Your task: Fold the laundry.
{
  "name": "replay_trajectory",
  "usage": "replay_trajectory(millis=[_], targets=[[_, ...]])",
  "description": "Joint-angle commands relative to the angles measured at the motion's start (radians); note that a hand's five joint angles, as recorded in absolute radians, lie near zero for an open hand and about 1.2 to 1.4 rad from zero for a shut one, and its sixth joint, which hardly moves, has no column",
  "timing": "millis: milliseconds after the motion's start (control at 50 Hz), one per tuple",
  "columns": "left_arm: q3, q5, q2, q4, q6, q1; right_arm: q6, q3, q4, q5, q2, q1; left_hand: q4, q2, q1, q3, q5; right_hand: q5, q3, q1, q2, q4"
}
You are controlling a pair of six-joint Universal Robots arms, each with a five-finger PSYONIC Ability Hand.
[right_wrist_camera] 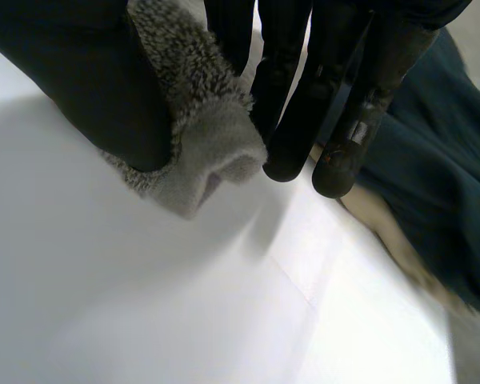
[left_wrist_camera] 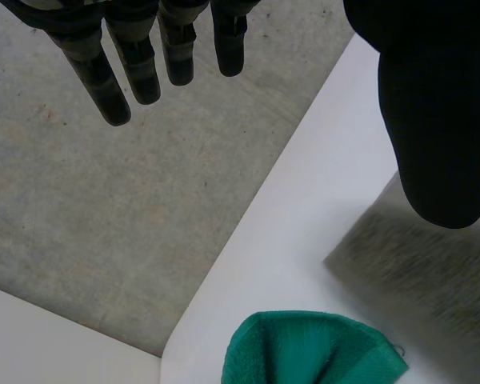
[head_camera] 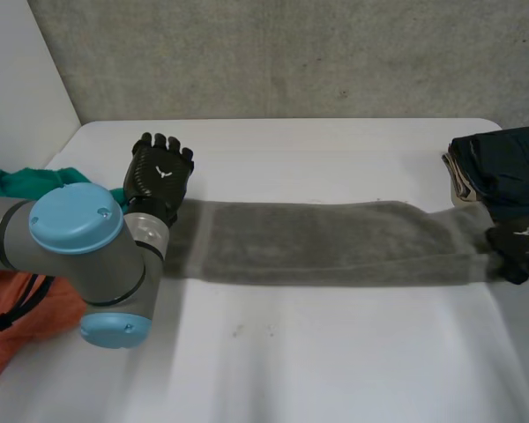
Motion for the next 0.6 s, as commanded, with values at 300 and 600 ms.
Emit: replay_trajectory(millis=[300,600], targets=[[-0.089,-0.002,0.130,-0.006,-0.005,0.010,-0.193,-0.114,0.079,0.117,-0.178,-0.037,-0.030,-0.031,-0.017,-0.038,-0.046,0.257,0.212,0.363,0.214,0.207],[-0.131,-0.005,0.179,-0.010,-0.048,0.013,-0.168,-0.209,-0.228,-0.008,0.021,0.802,-0.030,-0.031,-0.017,-0.038,-0.046,0.257,0.212,0.363,0.214,0.207]])
